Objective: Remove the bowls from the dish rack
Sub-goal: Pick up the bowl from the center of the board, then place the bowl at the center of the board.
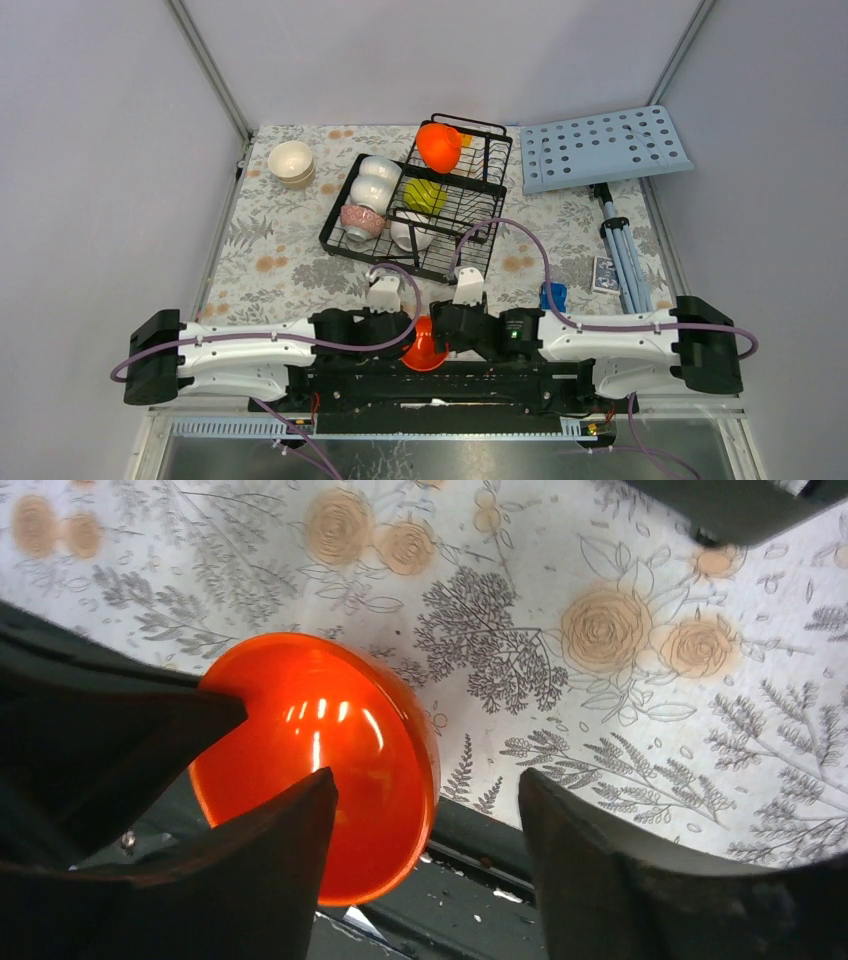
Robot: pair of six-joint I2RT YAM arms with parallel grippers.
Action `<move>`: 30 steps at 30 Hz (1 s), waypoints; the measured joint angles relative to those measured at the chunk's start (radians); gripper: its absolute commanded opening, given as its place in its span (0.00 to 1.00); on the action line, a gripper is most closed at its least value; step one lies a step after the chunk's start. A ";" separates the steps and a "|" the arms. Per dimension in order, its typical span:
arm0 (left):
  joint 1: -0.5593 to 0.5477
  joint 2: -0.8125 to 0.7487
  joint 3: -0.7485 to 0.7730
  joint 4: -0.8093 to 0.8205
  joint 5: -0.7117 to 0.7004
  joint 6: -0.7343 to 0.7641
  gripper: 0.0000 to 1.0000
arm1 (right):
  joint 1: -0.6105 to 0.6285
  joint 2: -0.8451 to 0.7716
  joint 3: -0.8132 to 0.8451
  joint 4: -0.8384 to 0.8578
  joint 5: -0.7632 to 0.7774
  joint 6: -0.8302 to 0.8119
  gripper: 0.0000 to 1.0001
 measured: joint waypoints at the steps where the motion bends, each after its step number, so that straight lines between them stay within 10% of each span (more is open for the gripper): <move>1: -0.001 -0.006 0.000 -0.008 -0.001 0.000 0.00 | 0.000 -0.020 -0.002 0.004 -0.003 -0.010 0.86; 19: -0.001 -0.285 0.373 -0.298 -0.185 0.203 0.00 | 0.000 -0.797 -0.417 0.300 -0.226 -0.281 0.90; 30: 0.084 -0.119 0.895 -0.332 -0.516 0.511 0.00 | 0.000 -0.435 -0.455 0.522 -0.358 -0.286 0.88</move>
